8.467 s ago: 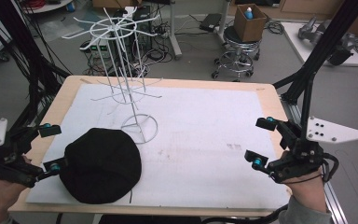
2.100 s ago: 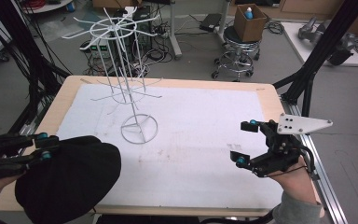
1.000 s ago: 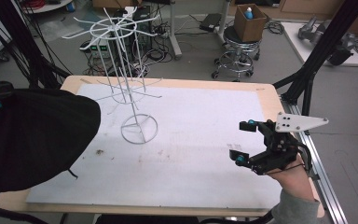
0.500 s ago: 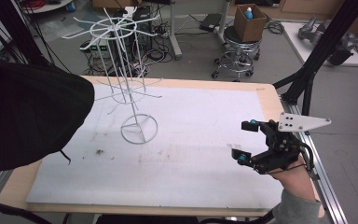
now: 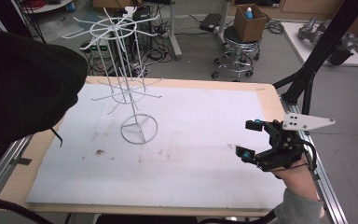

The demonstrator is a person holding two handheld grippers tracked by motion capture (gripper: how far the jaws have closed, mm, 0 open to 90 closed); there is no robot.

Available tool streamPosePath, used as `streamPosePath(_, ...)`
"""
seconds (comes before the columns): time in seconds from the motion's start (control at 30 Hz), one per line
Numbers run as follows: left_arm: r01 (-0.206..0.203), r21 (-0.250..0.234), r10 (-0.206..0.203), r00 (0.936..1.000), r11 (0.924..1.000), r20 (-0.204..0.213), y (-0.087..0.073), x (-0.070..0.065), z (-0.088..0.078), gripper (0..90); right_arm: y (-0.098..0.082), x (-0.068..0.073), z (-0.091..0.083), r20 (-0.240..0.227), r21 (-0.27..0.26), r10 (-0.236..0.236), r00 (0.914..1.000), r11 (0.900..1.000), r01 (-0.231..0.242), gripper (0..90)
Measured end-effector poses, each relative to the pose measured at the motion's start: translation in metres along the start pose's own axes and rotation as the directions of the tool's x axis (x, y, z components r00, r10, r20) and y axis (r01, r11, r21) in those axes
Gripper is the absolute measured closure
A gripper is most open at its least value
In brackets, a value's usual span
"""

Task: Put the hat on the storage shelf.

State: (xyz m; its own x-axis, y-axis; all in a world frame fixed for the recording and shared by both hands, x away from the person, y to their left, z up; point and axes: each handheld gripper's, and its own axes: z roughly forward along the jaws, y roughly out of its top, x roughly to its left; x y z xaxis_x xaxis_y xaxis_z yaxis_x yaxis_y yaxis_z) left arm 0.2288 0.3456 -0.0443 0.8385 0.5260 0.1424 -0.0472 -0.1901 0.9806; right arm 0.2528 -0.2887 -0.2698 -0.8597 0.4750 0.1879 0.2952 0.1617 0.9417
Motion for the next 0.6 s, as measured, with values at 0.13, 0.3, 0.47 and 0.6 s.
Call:
streamPosePath(0.13,-0.002,-0.005,0.002,0.9999,1.0000,-0.017,0.008,0.005,-0.006,71.7,0.000,-0.001,0.000,0.002,-0.001,-0.001,1.0000,1.000,0.001,0.8)
streamPosePath(0.3,-0.003,-0.016,0.002,0.9990,0.9999,-0.045,0.017,0.010,-0.014,71.7,0.000,-0.001,0.001,0.005,0.005,0.005,1.0000,1.000,-0.005,0.8)
streamPosePath(0.47,0.006,-0.027,-0.008,0.9977,0.9996,-0.067,0.024,0.017,-0.017,71.7,-0.001,-0.002,0.000,0.010,0.006,0.010,0.9999,1.000,-0.010,0.8)
streamPosePath(0.6,0.014,-0.017,-0.015,0.9965,0.9998,-0.083,0.027,0.022,-0.014,71.7,-0.001,-0.003,0.000,0.013,0.003,0.013,0.9998,1.000,-0.013,0.8)
